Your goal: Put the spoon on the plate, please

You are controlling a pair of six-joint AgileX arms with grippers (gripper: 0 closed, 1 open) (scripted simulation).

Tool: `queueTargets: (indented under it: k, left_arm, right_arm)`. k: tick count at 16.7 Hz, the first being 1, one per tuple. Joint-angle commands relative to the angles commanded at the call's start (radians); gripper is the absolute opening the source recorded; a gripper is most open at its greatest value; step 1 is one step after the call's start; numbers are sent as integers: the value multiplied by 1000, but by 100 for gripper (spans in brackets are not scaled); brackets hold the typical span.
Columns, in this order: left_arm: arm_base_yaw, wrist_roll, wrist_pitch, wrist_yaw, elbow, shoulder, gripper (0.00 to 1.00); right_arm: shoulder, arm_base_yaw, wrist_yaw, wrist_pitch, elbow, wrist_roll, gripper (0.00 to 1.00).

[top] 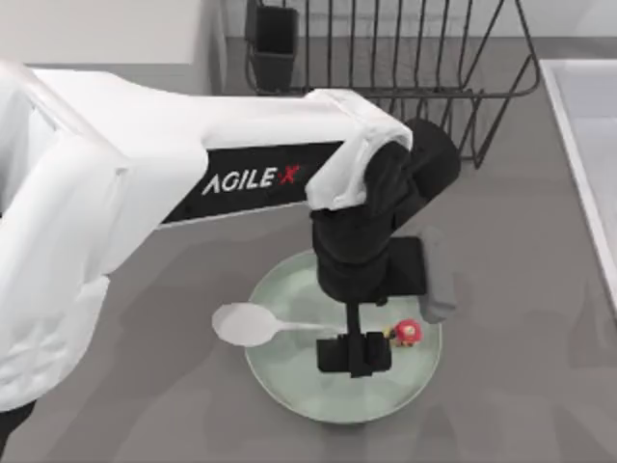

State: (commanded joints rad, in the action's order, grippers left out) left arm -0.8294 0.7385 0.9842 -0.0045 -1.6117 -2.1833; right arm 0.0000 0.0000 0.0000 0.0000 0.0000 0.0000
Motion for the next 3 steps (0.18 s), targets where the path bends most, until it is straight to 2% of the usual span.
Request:
queueTargets:
  k: [3]
  left_arm:
    - [0,0,0,0,0,0,100]
  right_arm:
    - [0,0,0,0,0,0,100]
